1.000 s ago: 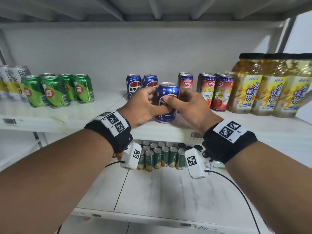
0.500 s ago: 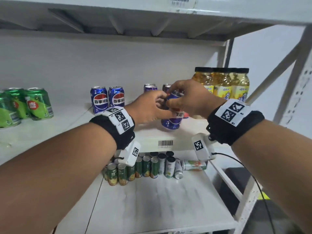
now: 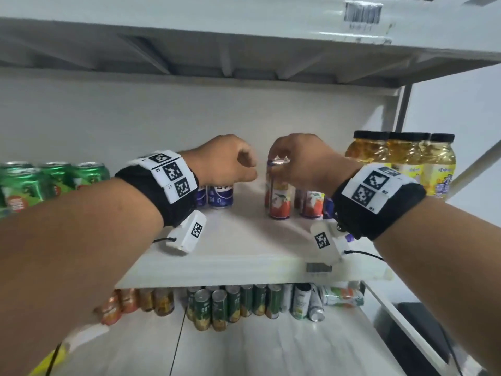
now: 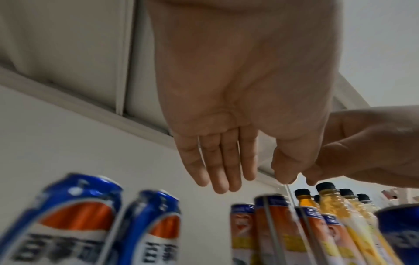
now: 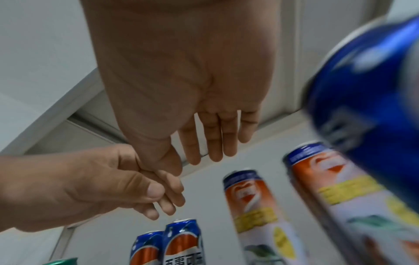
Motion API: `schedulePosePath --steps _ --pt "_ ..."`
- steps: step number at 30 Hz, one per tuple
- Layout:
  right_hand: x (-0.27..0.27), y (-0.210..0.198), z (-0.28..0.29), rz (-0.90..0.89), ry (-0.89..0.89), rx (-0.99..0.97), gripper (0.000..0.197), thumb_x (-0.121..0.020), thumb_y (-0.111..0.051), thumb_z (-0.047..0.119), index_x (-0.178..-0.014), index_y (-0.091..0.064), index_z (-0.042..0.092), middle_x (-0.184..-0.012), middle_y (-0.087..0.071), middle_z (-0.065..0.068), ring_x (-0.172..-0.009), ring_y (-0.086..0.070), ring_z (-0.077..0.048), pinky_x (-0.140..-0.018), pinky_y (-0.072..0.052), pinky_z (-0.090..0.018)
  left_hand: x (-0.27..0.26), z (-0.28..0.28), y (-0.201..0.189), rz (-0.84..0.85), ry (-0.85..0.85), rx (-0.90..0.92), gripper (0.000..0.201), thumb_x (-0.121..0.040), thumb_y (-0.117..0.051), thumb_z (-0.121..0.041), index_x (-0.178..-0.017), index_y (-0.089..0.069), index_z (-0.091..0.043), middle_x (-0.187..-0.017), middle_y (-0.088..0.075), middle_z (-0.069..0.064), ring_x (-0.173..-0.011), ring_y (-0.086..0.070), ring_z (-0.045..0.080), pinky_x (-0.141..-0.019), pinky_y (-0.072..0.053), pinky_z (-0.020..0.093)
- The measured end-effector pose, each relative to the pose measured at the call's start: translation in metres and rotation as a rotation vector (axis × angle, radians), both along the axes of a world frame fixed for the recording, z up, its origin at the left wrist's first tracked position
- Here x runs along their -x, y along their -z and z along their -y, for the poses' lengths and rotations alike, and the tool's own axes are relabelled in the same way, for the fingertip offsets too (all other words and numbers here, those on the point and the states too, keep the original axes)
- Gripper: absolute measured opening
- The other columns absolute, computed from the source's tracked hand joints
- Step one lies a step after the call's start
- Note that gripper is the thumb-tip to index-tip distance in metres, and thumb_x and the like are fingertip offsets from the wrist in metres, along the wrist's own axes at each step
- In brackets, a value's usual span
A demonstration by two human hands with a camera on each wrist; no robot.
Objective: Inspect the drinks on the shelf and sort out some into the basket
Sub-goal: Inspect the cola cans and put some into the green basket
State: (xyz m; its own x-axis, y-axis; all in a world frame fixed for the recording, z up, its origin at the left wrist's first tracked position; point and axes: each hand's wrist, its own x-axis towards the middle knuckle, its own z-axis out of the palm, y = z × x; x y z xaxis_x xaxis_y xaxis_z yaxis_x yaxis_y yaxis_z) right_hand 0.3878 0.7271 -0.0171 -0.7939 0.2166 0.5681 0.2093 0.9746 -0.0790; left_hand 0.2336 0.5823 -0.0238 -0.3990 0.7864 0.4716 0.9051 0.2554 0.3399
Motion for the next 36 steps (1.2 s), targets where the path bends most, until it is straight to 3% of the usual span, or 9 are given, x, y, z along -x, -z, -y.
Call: schedulePosePath --steps 3,8,12,17,22,26,28,31,36 --pt "0.045 -0.001 0.018 0.023 -0.05 0.01 0.036 -0.088 -0.074 0.039 -0.119 -0.074 0.021 -0.111 -0.069 0.001 -0.1 -0.06 -0.017 -0.079 -0.037 -0.022 0.038 0.026 -0.008 -0.064 -0.099 0.052 0.017 -0.089 -0.081 -0.034 -0.102 -0.078 -0.022 -0.102 -0.075 -0.009 -0.099 -0.072 0.015 -0.092 -0.06 0.037" --pt "0.111 -0.002 0.028 0.08 -0.053 0.02 0.04 -0.09 -0.072 0.044 -0.123 -0.072 0.02 -0.112 -0.069 -0.002 -0.104 -0.062 -0.02 -0.082 -0.042 -0.025 0.094 0.046 -0.01 -0.125 -0.212 0.124 0.041 -0.093 -0.078 -0.041 -0.127 -0.072 -0.019 -0.134 -0.068 0.001 -0.116 -0.061 0.017 -0.093 -0.045 0.027" --pt "0.147 0.004 0.026 0.141 -0.034 0.115 0.043 -0.088 -0.072 0.042 -0.127 -0.068 0.025 -0.117 -0.065 0.001 -0.099 -0.057 -0.016 -0.081 -0.042 -0.026 0.119 0.048 -0.008 -0.115 -0.217 0.205 0.048 -0.094 -0.074 -0.042 -0.136 -0.067 -0.02 -0.142 -0.063 0.003 -0.127 -0.06 0.023 -0.098 -0.046 0.029" --pt "0.17 0.014 0.026 0.268 0.009 0.137 0.057 -0.082 -0.077 0.039 -0.135 -0.062 0.028 -0.131 -0.064 0.0 -0.108 -0.06 -0.019 -0.082 -0.047 -0.027 0.126 0.046 -0.003 -0.121 -0.185 0.258 0.035 -0.091 -0.076 -0.033 -0.122 -0.071 -0.018 -0.124 -0.068 0.002 -0.112 -0.063 0.024 -0.096 -0.055 0.037" --pt "0.159 0.015 0.03 0.189 -0.001 0.192 0.041 -0.073 -0.083 0.038 -0.108 -0.062 0.032 -0.105 -0.064 0.005 -0.097 -0.063 -0.02 -0.066 -0.046 -0.025 0.109 0.049 -0.005 -0.096 -0.163 0.177 0.035 -0.088 -0.078 -0.035 -0.119 -0.073 -0.019 -0.122 -0.067 -0.003 -0.111 -0.064 0.02 -0.094 -0.055 0.033" --pt "0.13 0.013 0.035 0.106 -0.031 0.37 0.04 -0.071 -0.085 0.039 -0.103 -0.064 0.03 -0.096 -0.066 0.008 -0.083 -0.063 -0.006 -0.059 -0.046 -0.023 0.083 0.052 -0.009 -0.043 -0.104 0.165 0.044 -0.084 -0.085 -0.037 -0.123 -0.073 -0.021 -0.122 -0.068 -0.007 -0.112 -0.067 0.016 -0.1 -0.058 0.037" --pt "0.113 0.01 0.038 0.037 -0.068 0.458 0.036 -0.072 -0.084 0.036 -0.102 -0.066 0.028 -0.092 -0.068 0.006 -0.08 -0.065 -0.007 -0.057 -0.046 -0.023 0.068 0.053 -0.008 -0.018 -0.097 0.21 0.048 -0.081 -0.088 -0.04 -0.122 -0.071 -0.022 -0.117 -0.068 -0.011 -0.108 -0.068 0.014 -0.098 -0.059 0.038" --pt "0.085 0.006 0.048 -0.095 -0.153 0.58 0.032 -0.076 -0.086 0.031 -0.1 -0.068 0.023 -0.086 -0.07 0.005 -0.073 -0.067 -0.011 -0.058 -0.049 -0.022 0.042 0.052 -0.003 0.023 -0.075 0.25 0.044 -0.078 -0.092 -0.045 -0.111 -0.074 -0.023 -0.109 -0.074 -0.006 -0.098 -0.072 0.018 -0.088 -0.061 0.038" --pt "0.044 0.006 0.06 -0.237 -0.304 0.729 0.033 -0.076 -0.091 0.025 -0.102 -0.071 0.021 -0.092 -0.076 -0.009 -0.081 -0.076 -0.027 -0.075 -0.064 -0.04 -0.006 0.048 0.006 0.252 0.057 0.08 0.027 -0.085 -0.09 -0.036 -0.091 -0.078 -0.013 -0.08 -0.074 -0.005 -0.074 -0.067 0.015 -0.074 -0.052 0.029"
